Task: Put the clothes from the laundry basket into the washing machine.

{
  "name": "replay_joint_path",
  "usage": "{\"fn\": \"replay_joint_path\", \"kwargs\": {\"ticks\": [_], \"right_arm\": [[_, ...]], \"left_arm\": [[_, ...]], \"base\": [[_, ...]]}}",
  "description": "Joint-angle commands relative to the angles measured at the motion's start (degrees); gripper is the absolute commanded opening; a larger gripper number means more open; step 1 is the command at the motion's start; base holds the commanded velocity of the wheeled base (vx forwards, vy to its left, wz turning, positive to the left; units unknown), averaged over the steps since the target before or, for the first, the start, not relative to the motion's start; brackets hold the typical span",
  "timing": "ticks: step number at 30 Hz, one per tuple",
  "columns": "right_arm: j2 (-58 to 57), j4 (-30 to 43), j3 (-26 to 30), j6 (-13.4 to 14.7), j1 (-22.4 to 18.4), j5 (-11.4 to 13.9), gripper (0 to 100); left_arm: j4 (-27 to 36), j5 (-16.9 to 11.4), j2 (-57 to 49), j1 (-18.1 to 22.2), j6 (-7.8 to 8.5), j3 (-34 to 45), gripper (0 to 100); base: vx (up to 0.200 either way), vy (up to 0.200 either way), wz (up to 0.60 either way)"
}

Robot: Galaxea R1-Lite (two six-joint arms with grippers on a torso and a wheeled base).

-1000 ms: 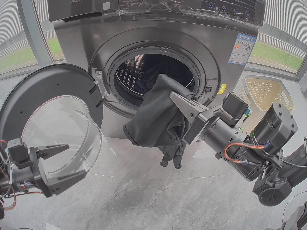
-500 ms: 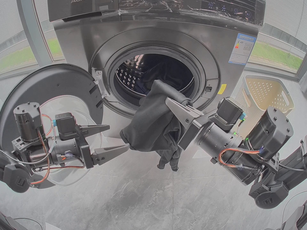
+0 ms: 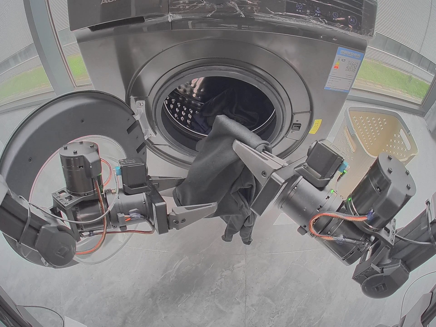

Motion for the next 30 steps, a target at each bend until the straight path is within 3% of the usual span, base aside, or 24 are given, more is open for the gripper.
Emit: {"fn": "replay_joint_path", "kwargs": {"ticks": [1,6,15,16,20,23,26,30], "right_arm": [[0.42,-0.1,0.04,0.02,0.3,0.01,0],[0.42,-0.1,0.13,0.1,0.39,0.01,0],[1.73,-1.77,0.3,0.1,0.39,-0.08,0],[2.09,-2.12,0.3,0.1,0.3,-0.08,0],[2.35,-2.12,0.3,0.1,0.39,-0.08,0],[2.35,-2.12,0.48,0.1,0.3,-0.08,0],[2.26,-2.03,1.45,0.02,0.3,-0.08,0],[2.35,-2.12,2.76,0.02,0.13,-0.16,0]], "left_arm": [[-2.79,0.7,4.59,-0.92,0.07,-1.18,100],[-6.92,1.4,7.49,-1.01,-0.19,-2.15,100],[-8.5,2.9,9.33,-1.45,-0.02,-2.76,100],[-9.03,3.25,9.68,-1.53,-0.02,-2.85,0],[-11.58,3.42,10.04,-2.24,-0.37,-3.2,0],[-15.71,4.48,8.98,-2.76,-1.78,-1.01,0],[-19.93,5.18,7.75,-3.38,-1.86,2.33,0],[-25.64,8.43,5.91,-5.31,-1.69,7.34,0]], "base": [[0.0,0.0,0.0],[0.0,0.0,0.0],[0.0,0.0,0.0],[0.0,0.0,0.0],[0.0,0.0,0.0],[0.0,0.0,0.0],[0.0,0.0,0.0],[0.0,0.0,0.0]]}}
